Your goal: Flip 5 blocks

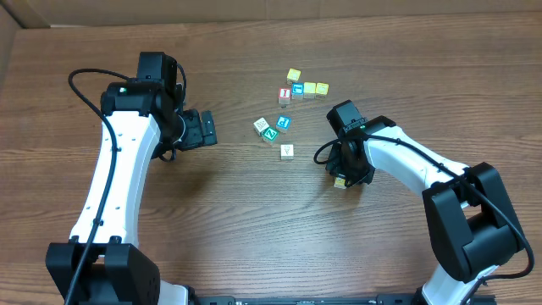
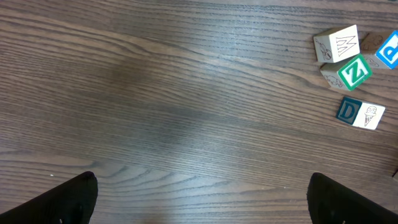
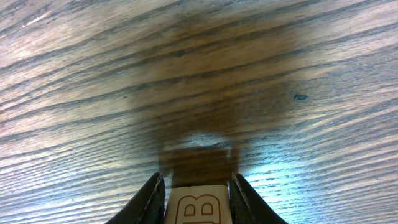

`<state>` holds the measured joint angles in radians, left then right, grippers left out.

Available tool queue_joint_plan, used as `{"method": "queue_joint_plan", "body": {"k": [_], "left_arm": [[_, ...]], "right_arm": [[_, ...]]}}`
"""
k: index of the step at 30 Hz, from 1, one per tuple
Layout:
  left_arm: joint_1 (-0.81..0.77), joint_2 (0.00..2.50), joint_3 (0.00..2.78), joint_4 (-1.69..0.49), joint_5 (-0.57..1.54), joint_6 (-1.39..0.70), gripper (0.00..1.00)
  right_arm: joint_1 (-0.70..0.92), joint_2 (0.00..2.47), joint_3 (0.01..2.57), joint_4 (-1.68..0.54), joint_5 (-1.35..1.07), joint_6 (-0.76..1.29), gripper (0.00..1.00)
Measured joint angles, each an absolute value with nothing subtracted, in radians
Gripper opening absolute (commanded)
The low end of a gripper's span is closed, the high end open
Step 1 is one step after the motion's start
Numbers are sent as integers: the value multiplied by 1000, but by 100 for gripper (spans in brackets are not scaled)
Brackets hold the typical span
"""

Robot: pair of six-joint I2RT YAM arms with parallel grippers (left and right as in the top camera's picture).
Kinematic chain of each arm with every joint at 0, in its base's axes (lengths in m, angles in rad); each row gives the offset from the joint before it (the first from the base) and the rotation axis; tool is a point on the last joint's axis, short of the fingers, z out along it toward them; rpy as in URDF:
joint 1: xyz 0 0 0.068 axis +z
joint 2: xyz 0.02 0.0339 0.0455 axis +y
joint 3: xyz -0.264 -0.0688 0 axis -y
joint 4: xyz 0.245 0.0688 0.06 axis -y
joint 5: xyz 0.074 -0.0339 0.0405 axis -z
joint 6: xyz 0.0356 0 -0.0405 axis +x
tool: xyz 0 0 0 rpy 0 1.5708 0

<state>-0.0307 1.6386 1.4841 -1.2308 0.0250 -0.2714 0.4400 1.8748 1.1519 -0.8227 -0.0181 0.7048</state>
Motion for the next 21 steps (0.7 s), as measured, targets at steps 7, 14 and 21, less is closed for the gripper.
{"method": "queue_joint_plan", "body": {"k": [7, 14, 21], "left_arm": [[-31, 1639, 1484, -1231, 25, -271, 100], [-31, 1639, 1484, -1231, 25, -271, 100], [-31, 1639, 1484, -1231, 25, -271, 100]], "right_arm": [[440, 1875, 1152, -824, -18, 703, 27], [440, 1875, 1152, -835, -17, 703, 27], [440, 1875, 1152, -835, -17, 702, 31]]}}
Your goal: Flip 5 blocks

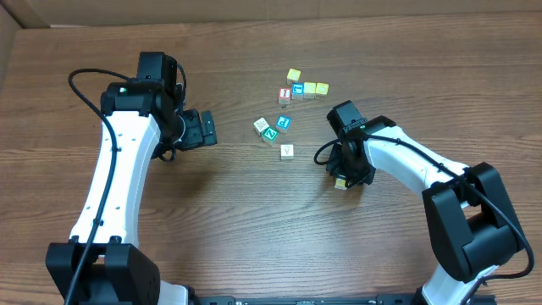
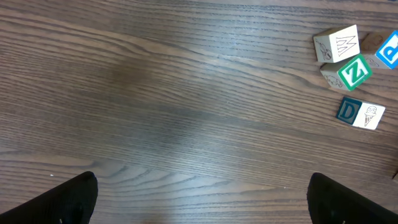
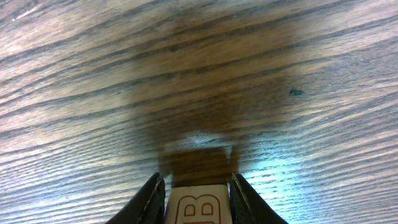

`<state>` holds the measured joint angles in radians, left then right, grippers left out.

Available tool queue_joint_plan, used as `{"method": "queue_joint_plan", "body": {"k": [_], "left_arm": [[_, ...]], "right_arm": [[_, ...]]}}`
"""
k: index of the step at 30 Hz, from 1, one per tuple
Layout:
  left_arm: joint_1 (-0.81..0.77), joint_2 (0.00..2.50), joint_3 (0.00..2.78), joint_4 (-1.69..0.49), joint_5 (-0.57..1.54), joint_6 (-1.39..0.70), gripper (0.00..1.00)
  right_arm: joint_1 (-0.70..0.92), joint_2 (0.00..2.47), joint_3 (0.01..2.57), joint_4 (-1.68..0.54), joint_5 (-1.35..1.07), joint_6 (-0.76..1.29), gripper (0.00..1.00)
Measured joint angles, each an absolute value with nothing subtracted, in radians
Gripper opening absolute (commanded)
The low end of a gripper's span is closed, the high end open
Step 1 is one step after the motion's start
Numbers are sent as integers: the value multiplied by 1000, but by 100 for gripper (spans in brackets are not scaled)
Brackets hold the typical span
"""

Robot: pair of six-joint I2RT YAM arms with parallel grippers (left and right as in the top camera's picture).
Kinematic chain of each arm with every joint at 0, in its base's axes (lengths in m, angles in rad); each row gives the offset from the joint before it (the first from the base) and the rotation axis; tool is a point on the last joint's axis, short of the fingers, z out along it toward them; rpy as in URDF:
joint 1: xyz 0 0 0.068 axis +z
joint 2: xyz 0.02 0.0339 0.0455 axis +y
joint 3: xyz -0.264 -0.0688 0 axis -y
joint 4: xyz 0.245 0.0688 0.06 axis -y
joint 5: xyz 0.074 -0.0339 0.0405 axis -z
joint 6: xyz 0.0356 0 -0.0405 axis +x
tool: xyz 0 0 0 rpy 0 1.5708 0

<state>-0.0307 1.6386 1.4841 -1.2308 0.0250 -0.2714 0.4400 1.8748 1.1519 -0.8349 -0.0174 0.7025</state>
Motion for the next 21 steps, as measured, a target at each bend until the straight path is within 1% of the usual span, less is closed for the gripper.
{"method": "queue_joint_plan", "body": {"k": [3, 6, 9, 12, 15, 18, 21], "left_arm": [[-31, 1639, 1484, -1231, 25, -271, 100], [-31, 1639, 1484, -1231, 25, -271, 100], [-31, 1639, 1484, -1231, 25, -271, 100], [-31, 1639, 1484, -1231, 25, -271, 100], [-31, 1639, 1484, -1231, 25, -271, 100], [-31, 1639, 1484, -1231, 25, -271, 100], [-31, 1639, 1484, -1231, 25, -271, 100]], "right_arm": [[440, 1875, 1151, -835, -18, 702, 31], [440, 1875, 1151, -825, -23, 702, 20], [440, 1875, 1151, -810, -30, 702, 18], [448, 1875, 1151, -802, -30, 702, 19], [468, 1875, 1151, -779, -30, 691, 24], [498, 1875, 1151, -760, -30, 672, 25], [521, 1875, 1151, -755, -30, 661, 32]]}}
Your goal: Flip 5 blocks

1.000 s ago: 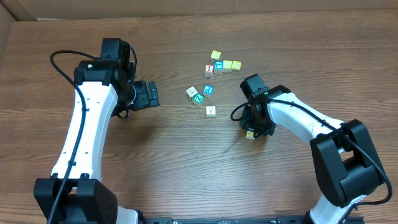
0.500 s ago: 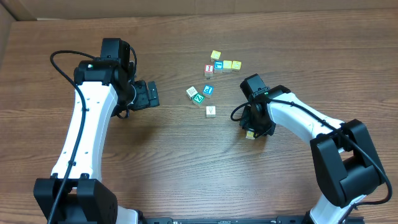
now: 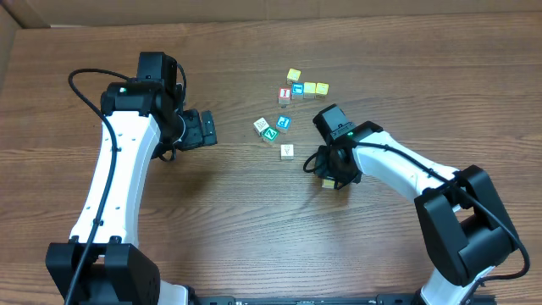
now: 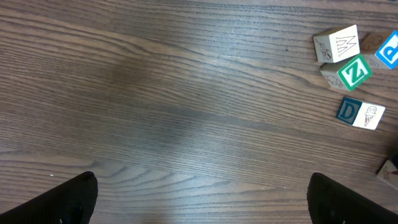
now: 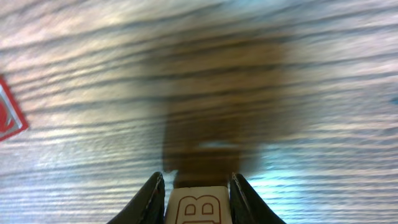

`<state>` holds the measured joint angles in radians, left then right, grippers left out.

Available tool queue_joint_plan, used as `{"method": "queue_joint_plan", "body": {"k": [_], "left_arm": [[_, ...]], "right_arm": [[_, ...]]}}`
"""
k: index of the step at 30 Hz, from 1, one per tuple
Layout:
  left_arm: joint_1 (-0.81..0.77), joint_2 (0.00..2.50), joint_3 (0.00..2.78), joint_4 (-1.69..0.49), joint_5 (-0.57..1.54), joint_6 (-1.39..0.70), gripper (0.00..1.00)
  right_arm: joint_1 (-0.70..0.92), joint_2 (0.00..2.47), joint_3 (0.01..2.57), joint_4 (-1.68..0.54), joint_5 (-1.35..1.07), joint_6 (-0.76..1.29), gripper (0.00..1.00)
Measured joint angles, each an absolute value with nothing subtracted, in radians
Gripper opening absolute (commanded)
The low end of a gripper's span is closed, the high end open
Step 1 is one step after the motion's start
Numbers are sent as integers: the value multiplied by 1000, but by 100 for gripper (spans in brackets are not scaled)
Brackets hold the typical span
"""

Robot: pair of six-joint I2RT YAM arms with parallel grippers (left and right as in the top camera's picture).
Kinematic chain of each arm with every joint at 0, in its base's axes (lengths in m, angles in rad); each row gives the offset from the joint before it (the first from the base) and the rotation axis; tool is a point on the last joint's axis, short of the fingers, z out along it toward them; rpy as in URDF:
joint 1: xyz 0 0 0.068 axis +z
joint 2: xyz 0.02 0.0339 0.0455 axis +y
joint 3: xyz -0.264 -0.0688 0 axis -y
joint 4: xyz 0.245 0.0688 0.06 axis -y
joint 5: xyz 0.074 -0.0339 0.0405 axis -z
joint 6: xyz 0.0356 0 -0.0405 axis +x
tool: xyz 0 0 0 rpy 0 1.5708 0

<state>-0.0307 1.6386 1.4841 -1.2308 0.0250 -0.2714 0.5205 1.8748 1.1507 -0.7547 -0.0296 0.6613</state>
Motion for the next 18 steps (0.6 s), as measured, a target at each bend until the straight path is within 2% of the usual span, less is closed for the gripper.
{"method": "queue_joint_plan", "body": {"k": [3, 10, 14, 18], "left_arm": [[-31, 1639, 1484, -1231, 25, -271, 100], [-31, 1639, 1484, -1231, 25, -271, 100], [-31, 1639, 1484, -1231, 25, -271, 100], [-31, 1639, 1484, -1231, 25, -271, 100]], "right_arm": [[526, 1875, 1148, -751, -30, 655, 45], [526, 1875, 1148, -776, -30, 621, 58], [526, 1875, 1187, -852, -30, 598, 59], [527, 1875, 1238, -884, -30, 583, 53]]}}
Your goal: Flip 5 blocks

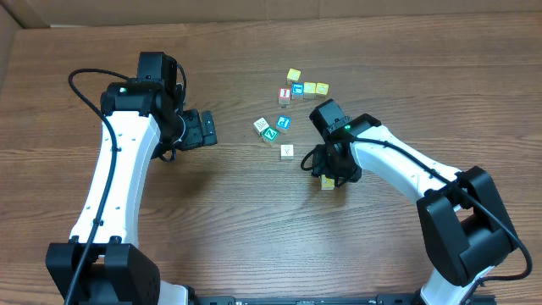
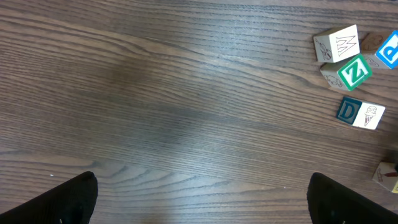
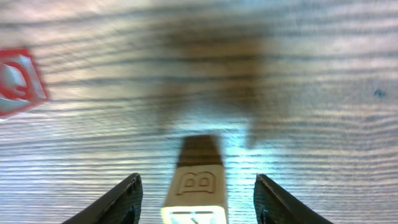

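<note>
A natural-wood block embossed with a B [image 3: 198, 186] rests on the table between the spread fingers [image 3: 121, 202] of my right gripper [image 3: 198, 208], which is open and not touching it. From overhead the same block [image 1: 327, 182] lies just below the right gripper [image 1: 330, 167]. Other letter blocks lie in two groups: a W block [image 2: 336, 43], a green Z block [image 2: 354, 70], a blue D block [image 2: 359, 112], and a yellow block [image 1: 293, 75] further back. My left gripper [image 1: 200, 129] hovers open over bare wood, left of the blocks.
A red-faced block [image 3: 15, 81] lies to the left, a little beyond the B block. The wooden table [image 1: 237, 229] is edged by cardboard at the far left corner [image 1: 7, 34]. The right arm reaches across the table's right half.
My right gripper has opened and let go of the B block, which now stands on the table between its fingers. The left arm has not moved.
My right gripper was shut on the B block low over the table, right of the loose blocks, and stayed so. Then it held the block further left, nearer the white block. Now the block sits released there. The left gripper stayed open throughout.
</note>
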`<state>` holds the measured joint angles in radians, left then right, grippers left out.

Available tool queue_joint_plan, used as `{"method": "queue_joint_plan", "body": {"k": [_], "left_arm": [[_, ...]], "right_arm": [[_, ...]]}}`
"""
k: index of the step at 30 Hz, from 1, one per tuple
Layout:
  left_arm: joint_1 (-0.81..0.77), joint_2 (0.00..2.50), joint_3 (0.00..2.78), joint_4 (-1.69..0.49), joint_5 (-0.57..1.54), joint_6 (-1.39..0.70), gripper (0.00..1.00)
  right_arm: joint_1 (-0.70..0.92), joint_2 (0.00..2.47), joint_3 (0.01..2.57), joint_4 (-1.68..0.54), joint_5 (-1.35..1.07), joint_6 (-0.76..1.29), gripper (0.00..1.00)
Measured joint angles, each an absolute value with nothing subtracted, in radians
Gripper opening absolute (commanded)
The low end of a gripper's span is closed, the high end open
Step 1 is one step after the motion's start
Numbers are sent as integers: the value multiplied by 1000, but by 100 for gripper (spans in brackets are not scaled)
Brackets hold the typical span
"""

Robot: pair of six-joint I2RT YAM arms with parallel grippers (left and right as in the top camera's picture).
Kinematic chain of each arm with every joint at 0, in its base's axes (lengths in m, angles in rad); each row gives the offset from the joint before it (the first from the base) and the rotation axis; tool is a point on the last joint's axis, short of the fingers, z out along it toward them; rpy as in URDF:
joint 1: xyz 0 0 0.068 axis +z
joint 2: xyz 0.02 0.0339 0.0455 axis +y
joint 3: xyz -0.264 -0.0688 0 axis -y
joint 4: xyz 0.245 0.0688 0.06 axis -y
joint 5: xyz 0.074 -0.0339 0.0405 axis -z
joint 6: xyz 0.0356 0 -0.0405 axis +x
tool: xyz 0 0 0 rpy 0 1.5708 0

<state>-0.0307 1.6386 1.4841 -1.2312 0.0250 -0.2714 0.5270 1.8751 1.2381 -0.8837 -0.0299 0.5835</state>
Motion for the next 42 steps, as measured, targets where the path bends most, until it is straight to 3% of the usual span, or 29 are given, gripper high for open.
{"method": "queue_joint_plan", "body": {"k": [3, 9, 17, 24, 27, 36, 42], "left_arm": [[-31, 1639, 1484, -1231, 25, -271, 100], [-31, 1639, 1484, -1231, 25, -271, 100], [-31, 1639, 1484, -1231, 25, -271, 100], [-31, 1639, 1484, -1231, 25, -271, 100], [-31, 1639, 1484, -1231, 25, -271, 100], [-31, 1639, 1484, -1231, 25, -271, 100], [-31, 1639, 1484, -1231, 25, -271, 99]], "right_arm": [[536, 1875, 1243, -905, -29, 574, 47], [579, 1875, 1243, -915, -12, 574, 52], [603, 1875, 1242, -920, 28, 572, 47], [603, 1875, 1233, -907, 33, 568, 32], [603, 1875, 1233, -908, 28, 574, 38], [603, 1875, 1232, -898, 22, 572, 38], [602, 1875, 1233, -901, 15, 561, 61]]}}
